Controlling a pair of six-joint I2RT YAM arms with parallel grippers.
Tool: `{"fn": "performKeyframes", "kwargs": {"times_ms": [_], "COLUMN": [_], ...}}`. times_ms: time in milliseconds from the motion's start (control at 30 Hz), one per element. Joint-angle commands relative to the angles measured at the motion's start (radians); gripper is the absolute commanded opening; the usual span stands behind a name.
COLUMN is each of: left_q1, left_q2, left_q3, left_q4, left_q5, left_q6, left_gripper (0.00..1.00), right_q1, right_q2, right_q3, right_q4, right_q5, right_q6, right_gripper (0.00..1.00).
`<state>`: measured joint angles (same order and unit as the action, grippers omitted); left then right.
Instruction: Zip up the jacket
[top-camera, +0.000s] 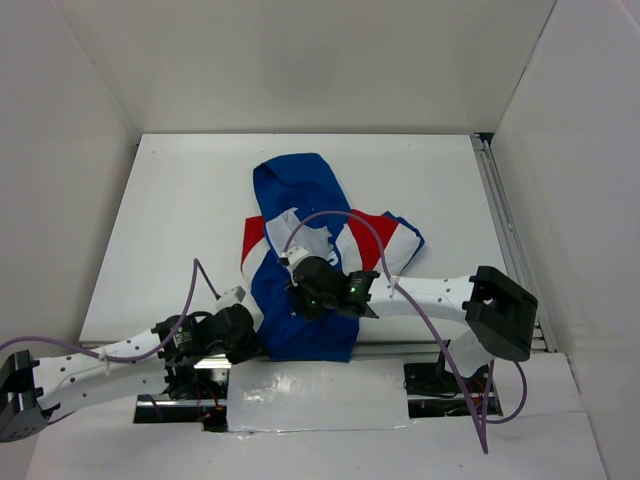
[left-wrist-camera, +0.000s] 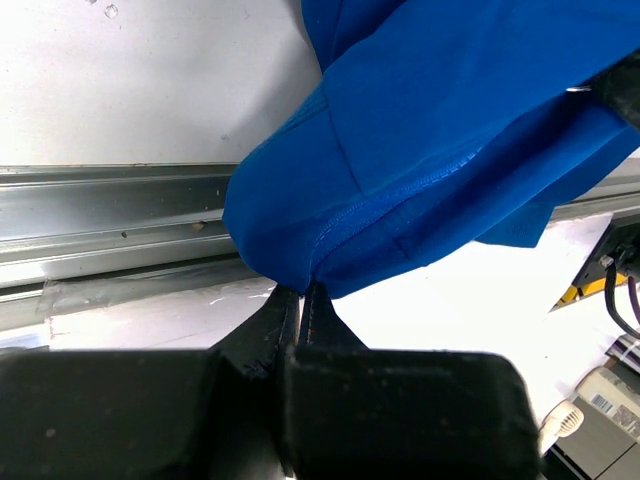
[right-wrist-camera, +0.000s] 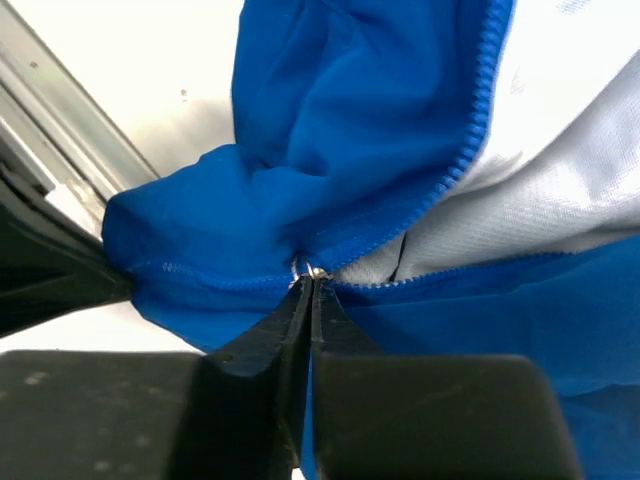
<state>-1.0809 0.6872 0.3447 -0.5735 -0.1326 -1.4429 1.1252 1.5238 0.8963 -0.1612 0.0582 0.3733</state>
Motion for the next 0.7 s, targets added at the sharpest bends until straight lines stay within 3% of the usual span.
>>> {"fn": "performKeyframes", "kwargs": {"times_ms": [0,33,100,200,567,633,667], "left_q1": [-0.005,-0.004,-0.005,-0.004,-0.004,-0.004,-0.005], "left_q2": [-0.009,-0.009,-0.008,0.0,-0.028,-0.029,-0.029], "left_q3": [0.017,0.017,0.017,0.02,0.016,0.016,0.016], "left_q4": [-0.025,-0.026,-0.02,-0.014,-0.035,-0.032,-0.032], "left_q5": [0.008,0.008,0.007,0.01,0.008,0.008,0.007], "left_q6": [0.01,0.012,0.015,0.019,0.01,0.013,0.013], "left_gripper": [0.0,0.0,0.0,0.0,0.0,0.0,0.0], "right_q1": [-0.004,-0.004,-0.004,0.002,0.002,0.005,0.007], "right_q2": [-0.004,-0.008,-0.004,0.024,0.105,0.104,0.104], "right_q3": [-0.003,-0.005,0.013,0.033,0.098,0.104,0.102], "right_q4": [0.077,0.092,0.092,0.095,0.014,-0.009,-0.009], "right_q5": [-0.018,-0.033,-0.107,-0.124,0.015,0.058,0.069], "right_q6": [-0.002,-0.005,-0.007,-0.001,0.05,0.065,0.064], "right_gripper": [0.01,0.01,0.12,0.19,0.24,0.21,0.15]}}
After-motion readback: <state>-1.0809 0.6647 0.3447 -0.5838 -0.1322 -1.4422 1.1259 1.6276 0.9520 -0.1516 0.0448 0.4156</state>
